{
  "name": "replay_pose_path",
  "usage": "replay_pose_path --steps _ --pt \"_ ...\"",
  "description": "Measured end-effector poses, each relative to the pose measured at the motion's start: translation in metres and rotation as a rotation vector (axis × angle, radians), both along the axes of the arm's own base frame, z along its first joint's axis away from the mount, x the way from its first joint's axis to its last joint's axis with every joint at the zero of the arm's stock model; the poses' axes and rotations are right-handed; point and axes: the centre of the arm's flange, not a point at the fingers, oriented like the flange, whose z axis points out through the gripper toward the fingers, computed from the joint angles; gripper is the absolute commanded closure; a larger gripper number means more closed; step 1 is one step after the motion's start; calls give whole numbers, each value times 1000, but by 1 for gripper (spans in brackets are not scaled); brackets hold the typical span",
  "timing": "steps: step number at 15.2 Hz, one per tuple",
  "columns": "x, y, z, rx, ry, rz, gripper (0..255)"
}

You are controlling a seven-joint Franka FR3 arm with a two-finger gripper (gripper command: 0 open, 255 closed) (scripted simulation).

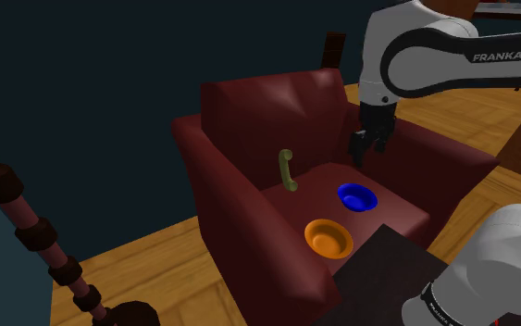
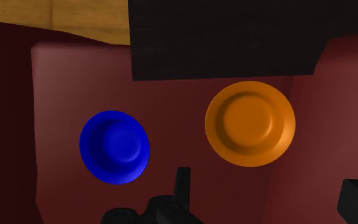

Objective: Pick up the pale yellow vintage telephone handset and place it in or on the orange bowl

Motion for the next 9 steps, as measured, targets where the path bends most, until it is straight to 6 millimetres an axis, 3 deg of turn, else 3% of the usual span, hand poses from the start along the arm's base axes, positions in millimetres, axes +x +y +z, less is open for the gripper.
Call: replay_pose_path --steps 3,9 --pt "21 -6 -36 -8 -7 13 0" --pt "72 -23 -89 -26 -24 38 0"
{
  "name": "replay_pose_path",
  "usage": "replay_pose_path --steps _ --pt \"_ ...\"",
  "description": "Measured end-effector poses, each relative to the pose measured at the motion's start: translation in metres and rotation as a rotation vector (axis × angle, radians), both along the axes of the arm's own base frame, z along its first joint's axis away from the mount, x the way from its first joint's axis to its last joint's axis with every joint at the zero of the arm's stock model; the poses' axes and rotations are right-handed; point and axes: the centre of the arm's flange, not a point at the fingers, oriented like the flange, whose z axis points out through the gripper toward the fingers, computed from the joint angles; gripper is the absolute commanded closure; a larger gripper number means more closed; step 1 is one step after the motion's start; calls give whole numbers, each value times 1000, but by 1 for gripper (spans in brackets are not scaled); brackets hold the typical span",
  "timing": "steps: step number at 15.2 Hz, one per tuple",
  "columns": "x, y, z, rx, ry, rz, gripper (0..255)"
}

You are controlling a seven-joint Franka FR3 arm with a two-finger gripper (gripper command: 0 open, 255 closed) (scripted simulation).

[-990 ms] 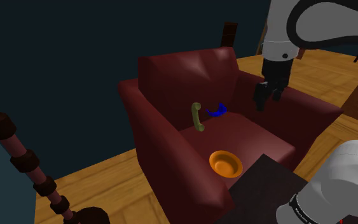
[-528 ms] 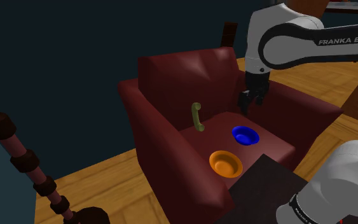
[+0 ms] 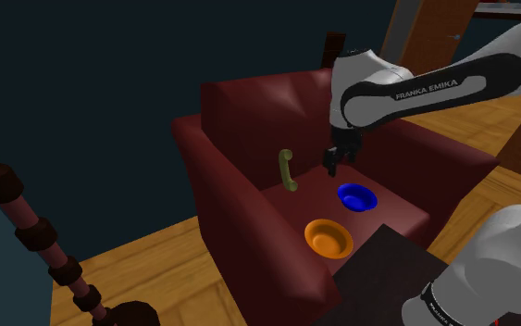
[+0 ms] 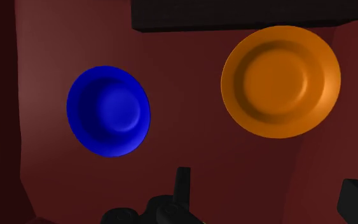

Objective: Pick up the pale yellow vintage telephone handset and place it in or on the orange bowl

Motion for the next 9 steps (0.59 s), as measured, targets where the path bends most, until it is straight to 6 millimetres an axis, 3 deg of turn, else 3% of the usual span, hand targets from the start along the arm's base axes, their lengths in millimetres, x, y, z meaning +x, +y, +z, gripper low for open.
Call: replay_pose_path --steps 9 --pt "78 -19 -85 -26 -24 39 0"
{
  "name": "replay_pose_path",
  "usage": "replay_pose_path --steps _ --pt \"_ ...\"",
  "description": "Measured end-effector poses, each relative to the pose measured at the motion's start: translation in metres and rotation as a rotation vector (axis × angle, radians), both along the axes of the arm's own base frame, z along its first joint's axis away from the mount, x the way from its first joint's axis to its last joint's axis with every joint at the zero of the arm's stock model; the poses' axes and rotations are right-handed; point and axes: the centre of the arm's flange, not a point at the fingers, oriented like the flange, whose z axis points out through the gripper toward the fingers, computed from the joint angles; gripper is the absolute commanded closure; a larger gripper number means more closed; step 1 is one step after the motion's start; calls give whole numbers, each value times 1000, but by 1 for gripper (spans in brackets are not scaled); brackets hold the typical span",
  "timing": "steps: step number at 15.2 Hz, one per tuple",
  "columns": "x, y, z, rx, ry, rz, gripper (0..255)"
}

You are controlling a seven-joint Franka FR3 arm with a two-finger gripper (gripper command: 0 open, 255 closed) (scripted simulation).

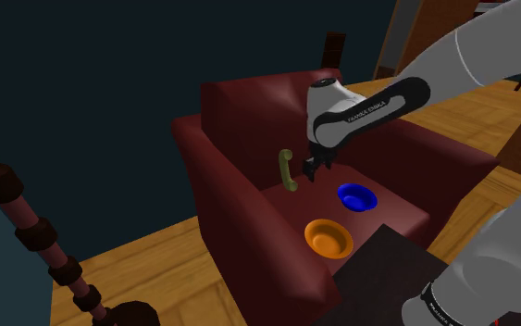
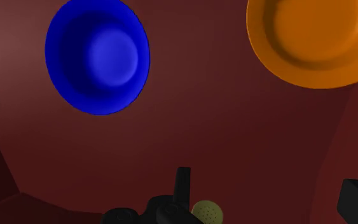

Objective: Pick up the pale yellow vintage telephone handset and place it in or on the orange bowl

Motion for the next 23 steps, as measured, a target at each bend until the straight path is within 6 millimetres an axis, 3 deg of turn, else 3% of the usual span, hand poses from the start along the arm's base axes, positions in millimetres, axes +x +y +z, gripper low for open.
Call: replay_pose_path --steps 12,16,23 --pt "107 -31 -104 -35 -32 51 0" --pt "145 -33 -142 -46 -42 69 0" --pt "152 -45 -180 -49 -45 72 0"
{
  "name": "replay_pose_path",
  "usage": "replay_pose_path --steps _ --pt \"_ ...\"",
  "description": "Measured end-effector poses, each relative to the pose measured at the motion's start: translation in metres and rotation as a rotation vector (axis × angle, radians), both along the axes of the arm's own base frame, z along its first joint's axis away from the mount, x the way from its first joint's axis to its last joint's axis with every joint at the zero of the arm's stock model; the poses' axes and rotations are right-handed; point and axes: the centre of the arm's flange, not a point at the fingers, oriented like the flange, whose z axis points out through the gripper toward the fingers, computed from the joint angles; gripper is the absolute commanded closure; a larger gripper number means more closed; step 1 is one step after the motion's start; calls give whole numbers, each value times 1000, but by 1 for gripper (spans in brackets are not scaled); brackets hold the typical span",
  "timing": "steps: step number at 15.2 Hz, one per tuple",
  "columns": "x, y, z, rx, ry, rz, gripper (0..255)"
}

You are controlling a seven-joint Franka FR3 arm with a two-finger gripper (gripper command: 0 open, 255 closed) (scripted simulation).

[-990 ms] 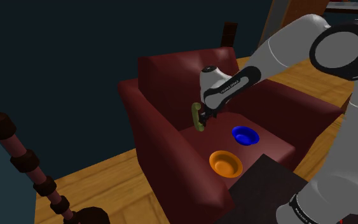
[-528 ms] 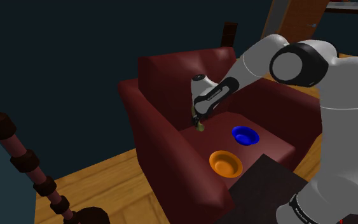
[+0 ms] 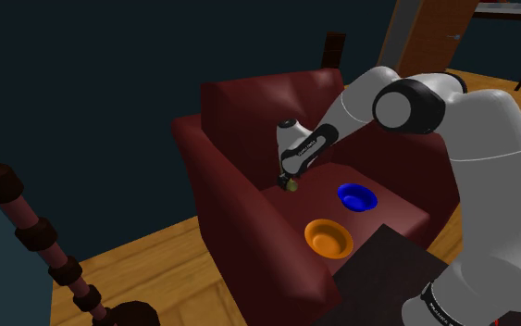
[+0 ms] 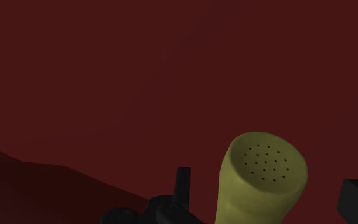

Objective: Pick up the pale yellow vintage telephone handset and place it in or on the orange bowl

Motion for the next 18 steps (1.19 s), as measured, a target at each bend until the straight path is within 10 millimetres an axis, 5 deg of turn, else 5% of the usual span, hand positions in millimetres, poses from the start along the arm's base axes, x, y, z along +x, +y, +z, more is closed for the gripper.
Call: replay_pose_path --steps 8,9,18 --pt "0 -1 -7 0 0 0 0" --pt "0 -1 -7 0 0 0 255" --pt "0 -1 -8 0 0 0 255"
